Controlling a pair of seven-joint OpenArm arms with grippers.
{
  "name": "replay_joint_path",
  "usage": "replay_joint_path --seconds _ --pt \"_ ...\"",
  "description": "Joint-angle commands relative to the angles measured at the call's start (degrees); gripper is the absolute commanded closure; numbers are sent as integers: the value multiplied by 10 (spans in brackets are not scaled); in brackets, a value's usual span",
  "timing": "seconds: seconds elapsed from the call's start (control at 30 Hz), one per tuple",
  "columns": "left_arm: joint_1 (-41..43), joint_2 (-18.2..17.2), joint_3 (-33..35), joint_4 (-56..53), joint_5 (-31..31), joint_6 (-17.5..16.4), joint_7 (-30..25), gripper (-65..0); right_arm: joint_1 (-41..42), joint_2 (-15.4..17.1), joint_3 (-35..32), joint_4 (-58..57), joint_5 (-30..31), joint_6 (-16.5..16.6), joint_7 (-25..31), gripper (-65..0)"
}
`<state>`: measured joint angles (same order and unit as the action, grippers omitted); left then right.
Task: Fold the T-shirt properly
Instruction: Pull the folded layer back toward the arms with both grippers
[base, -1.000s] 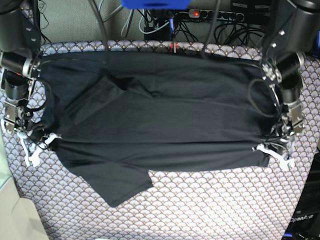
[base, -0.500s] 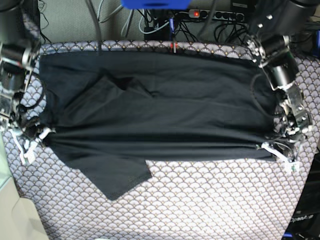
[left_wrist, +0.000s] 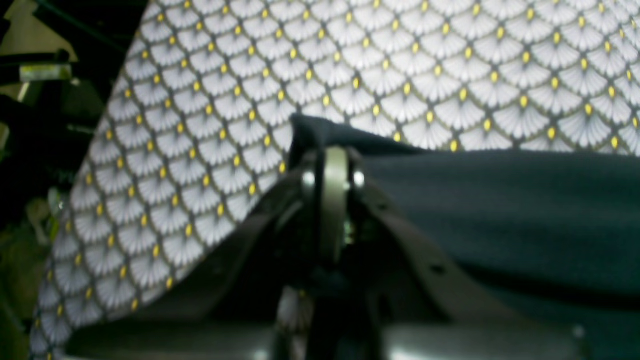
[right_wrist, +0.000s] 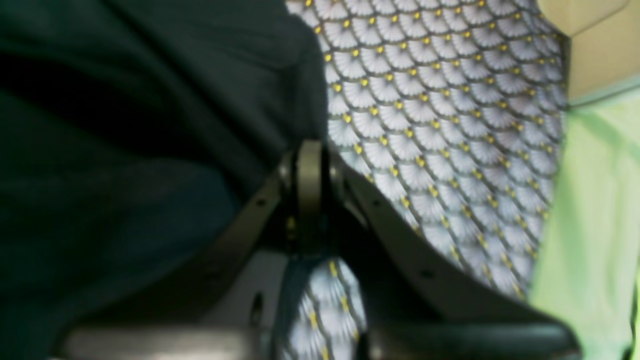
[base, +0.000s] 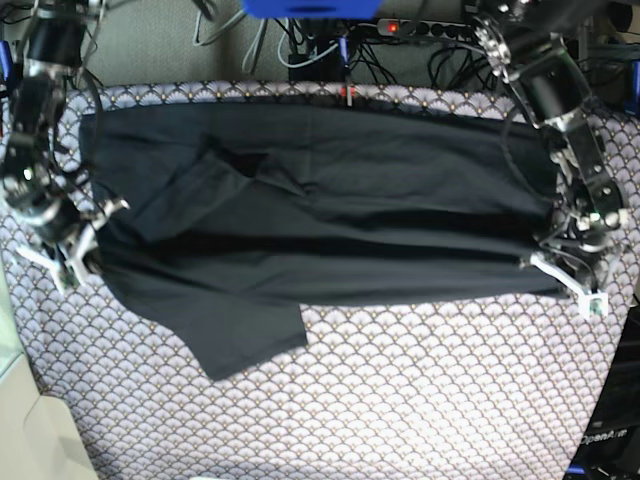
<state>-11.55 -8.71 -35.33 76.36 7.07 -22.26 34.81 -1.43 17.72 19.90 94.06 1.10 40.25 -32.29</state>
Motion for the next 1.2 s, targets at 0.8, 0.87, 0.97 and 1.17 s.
replay_joint_path --seconds 0.8,0.87,0.97,1.17 --pt "171 -10 -1 217 -129 2 81 0 -194 -84 103 147 3 -2 81 0" --pt "173 -10 -1 217 -128 2 81 0 -190 -82 103 147 1 -2 80 0" --pt "173 -10 -1 221 -128 2 81 0 -177 -63 100 147 1 -2 61 0" --pt "171 -7 -1 217 -128 2 81 0 -100 -35 102 143 4 -2 -41 -119"
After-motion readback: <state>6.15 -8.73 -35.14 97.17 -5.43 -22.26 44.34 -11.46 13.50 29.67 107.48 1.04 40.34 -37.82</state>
